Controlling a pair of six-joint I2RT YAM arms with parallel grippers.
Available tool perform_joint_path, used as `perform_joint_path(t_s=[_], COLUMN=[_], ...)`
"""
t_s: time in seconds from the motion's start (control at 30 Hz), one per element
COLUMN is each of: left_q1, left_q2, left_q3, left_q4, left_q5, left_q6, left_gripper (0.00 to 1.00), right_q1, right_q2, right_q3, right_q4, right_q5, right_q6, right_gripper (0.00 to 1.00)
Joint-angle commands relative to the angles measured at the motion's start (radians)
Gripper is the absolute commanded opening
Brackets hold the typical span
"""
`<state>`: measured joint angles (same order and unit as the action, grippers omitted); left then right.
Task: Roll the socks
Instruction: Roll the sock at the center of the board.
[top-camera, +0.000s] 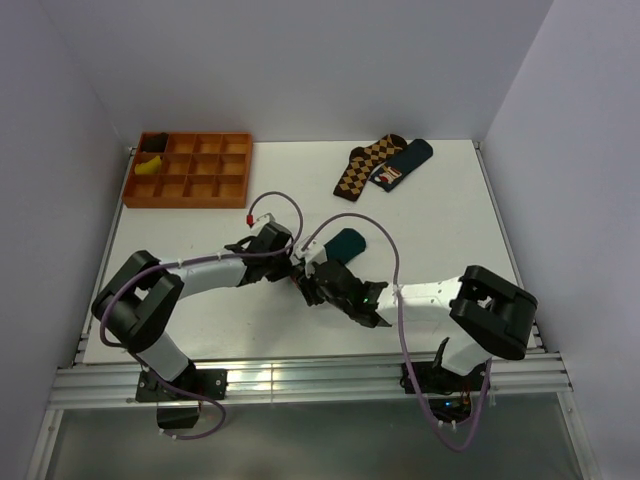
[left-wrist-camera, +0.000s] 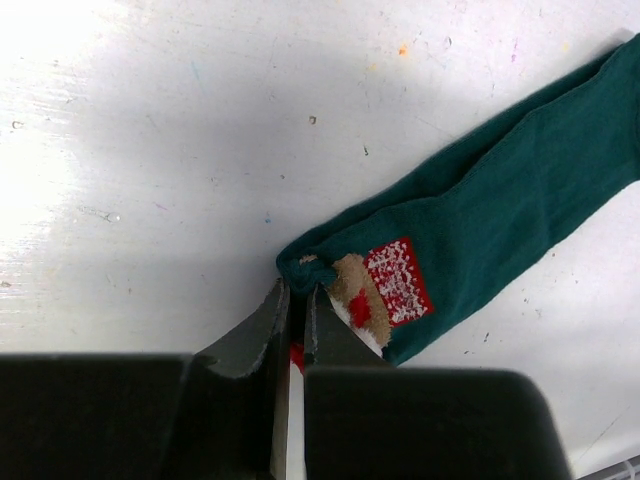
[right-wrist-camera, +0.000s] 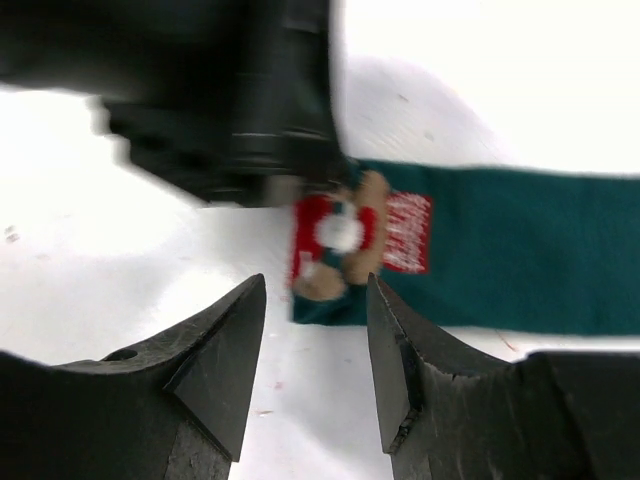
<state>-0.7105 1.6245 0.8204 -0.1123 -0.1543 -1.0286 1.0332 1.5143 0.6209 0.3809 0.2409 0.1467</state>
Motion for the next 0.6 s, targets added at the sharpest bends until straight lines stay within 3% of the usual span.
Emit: perform_joint_path(t_s=[0.0, 0.27, 0.57], left_q1=[-0.004, -0.004, -0.004], left_q2=[0.02, 0.04, 0.048], left_q3=[0.031, 0.06, 0.066], left_q4=[-0.067, -0.089, -0.093], left_q5=[-0.008, 0.007, 0.021], left_q6=[0.039, 0.053, 0.058], left_gripper=[0.0, 0.0, 0.0], right_q1=[0.051, 0.119, 0.126], right_q2=[-0.003, 0.138, 0.296], right_q3=[0.0, 0.062, 0.123], right_q4=[0.101, 0.105, 0.07], right_q5=[0.09, 0.176, 0.256], right_q6=[-0.124, -0.205, -0.176], right_gripper=[0.52, 0.52, 0.5])
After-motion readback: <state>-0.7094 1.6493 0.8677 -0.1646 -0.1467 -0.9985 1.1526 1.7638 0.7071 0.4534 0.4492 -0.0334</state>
